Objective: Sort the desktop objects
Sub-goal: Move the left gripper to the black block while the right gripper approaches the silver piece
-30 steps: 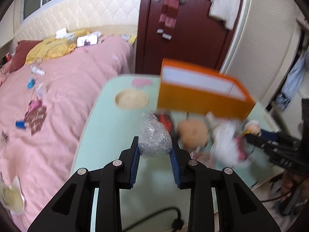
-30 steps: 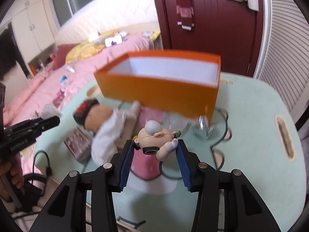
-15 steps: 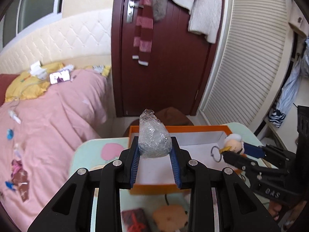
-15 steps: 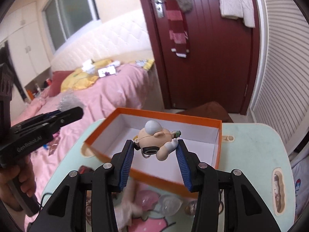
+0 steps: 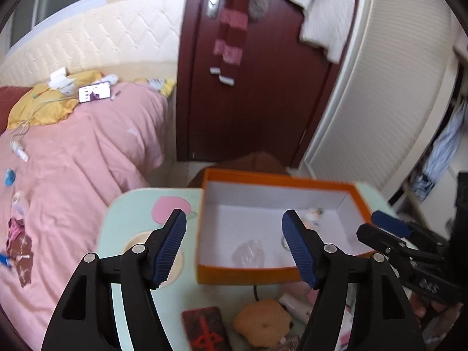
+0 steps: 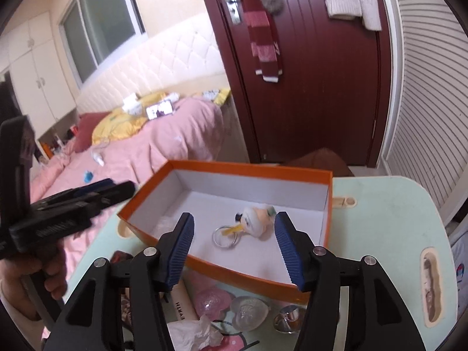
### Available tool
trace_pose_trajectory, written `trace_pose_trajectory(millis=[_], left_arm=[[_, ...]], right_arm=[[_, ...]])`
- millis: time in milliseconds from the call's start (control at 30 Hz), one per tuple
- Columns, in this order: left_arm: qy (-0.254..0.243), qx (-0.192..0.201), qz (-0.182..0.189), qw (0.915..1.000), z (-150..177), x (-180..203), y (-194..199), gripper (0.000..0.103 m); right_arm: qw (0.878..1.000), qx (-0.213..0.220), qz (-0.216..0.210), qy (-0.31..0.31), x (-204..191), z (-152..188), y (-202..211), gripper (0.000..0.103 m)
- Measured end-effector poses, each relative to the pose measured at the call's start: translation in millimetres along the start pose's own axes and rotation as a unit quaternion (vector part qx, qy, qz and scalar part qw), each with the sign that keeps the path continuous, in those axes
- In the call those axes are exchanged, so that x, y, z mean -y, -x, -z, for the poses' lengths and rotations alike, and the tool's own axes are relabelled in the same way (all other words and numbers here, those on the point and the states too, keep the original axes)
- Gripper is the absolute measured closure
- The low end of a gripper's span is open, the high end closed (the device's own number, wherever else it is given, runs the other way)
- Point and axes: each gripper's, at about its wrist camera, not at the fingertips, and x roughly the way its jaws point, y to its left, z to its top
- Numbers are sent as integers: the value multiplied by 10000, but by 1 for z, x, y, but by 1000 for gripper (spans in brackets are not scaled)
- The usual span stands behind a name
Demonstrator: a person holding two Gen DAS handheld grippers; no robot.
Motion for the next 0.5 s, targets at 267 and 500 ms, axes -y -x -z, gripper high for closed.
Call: trace_pose_trajectory(millis=[267,500], left_arm=[[-98,-206,-582,9980,35,-29,48,34],[146,-1106,-398,9930,103,-18,46,34]], right_arm=[[9992,259,227,-213,18,15,47,36],[9964,-472,608,-358,23,69,56,32]])
